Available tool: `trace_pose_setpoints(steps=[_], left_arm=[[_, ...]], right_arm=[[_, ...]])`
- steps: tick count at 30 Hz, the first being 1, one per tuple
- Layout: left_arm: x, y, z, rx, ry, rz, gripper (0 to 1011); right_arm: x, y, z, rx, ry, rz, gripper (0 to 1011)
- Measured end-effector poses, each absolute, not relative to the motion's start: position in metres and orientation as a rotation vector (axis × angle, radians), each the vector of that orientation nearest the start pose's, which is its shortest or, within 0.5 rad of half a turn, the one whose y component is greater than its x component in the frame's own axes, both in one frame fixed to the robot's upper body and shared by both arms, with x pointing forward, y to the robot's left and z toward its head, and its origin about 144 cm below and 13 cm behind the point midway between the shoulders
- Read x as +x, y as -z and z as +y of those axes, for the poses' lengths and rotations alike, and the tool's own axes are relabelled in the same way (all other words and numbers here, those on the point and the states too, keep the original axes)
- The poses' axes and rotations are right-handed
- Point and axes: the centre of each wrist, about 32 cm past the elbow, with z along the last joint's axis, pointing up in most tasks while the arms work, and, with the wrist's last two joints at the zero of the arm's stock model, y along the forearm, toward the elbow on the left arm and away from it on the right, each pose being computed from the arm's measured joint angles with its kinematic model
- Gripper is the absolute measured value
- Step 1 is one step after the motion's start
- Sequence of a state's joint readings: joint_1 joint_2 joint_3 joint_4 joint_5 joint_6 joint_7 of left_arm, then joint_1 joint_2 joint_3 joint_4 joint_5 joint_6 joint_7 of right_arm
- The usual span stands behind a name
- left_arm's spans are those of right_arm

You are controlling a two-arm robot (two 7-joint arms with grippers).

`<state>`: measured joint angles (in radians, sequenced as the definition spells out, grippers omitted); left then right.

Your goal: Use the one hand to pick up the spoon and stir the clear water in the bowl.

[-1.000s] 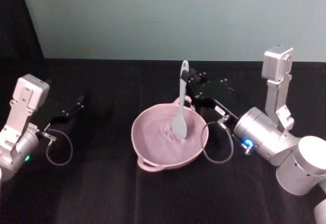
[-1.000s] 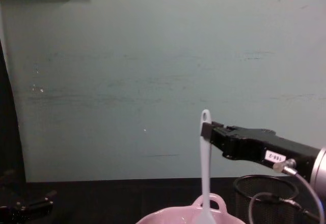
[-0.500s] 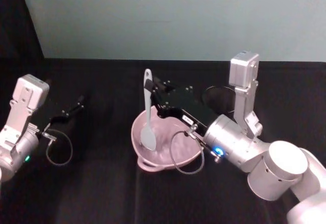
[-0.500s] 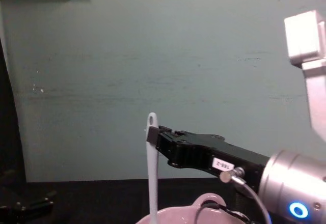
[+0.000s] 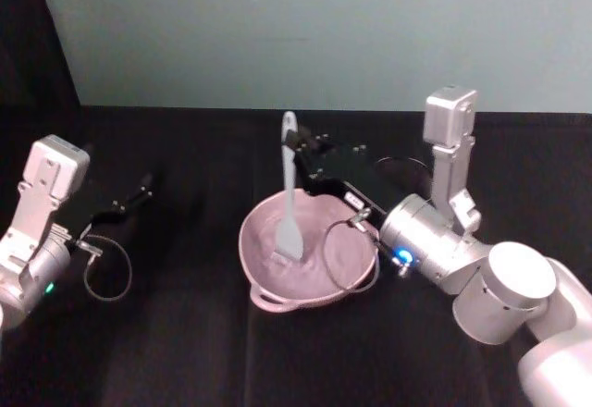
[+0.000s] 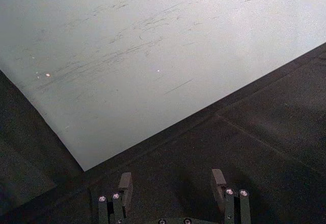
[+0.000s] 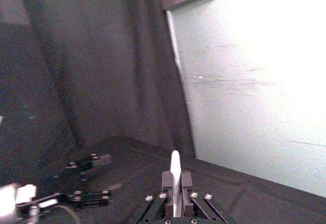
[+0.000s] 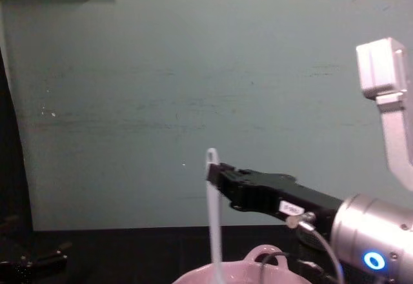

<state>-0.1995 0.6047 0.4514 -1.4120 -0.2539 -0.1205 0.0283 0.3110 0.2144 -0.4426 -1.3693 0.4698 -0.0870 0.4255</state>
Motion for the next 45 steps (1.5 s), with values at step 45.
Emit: trace_pose_setpoints(steps=[45], left_arm=[[0.489, -1.140, 0.310, 0.305, -1.248, -0.285, 1011]], right_arm=[[0.517, -1.166, -0.156, 0.180, 0.728, 0.011, 103]])
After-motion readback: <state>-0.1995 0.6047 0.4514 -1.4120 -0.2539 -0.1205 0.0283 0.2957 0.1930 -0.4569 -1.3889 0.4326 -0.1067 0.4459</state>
